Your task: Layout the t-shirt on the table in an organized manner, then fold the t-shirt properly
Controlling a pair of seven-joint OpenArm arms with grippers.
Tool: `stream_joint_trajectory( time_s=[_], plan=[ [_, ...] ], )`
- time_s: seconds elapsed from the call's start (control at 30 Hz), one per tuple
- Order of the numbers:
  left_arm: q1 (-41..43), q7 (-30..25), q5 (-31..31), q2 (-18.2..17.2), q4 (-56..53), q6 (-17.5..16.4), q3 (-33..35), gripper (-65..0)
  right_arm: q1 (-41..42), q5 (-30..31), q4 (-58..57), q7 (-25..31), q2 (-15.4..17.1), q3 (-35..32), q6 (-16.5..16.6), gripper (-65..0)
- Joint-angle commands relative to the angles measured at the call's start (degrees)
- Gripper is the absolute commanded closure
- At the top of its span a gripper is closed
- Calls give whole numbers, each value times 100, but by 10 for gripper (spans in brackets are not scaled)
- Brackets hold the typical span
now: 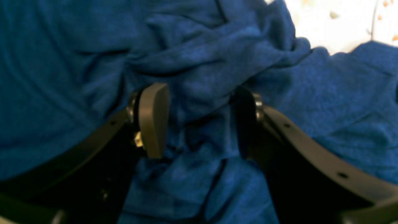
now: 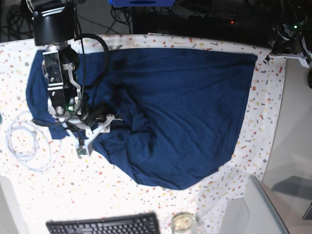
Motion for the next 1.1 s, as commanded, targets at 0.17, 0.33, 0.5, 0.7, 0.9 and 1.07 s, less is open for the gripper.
stream_joint_trajectory(
  time_s=[0.17, 0.33, 0.5, 0.7, 0.9, 1.07],
  plan=[
    [62, -84, 3, -55, 74, -9, -39, 0, 419, -25, -302, 135, 24, 82, -15, -314],
    [62, -84, 3, -47, 74, -9, -21, 0, 524, -25, -610, 232, 32, 82, -15, -276],
    [62, -84, 3, -55, 74, -9, -21, 0, 551, -25, -786, 364, 32, 82, -15, -15],
    [62, -84, 3, -55, 74, -9, -21, 0, 560, -25, -197, 328, 41, 82, 3, 0],
    [62, -84, 3, -64, 74, -9, -21, 0, 1017, -25, 40, 73, 243, 74, 12, 0],
    [62, -84, 3, -73, 74, -9, -21, 0, 1386, -25, 40, 73, 437, 56, 12, 0]
  ],
)
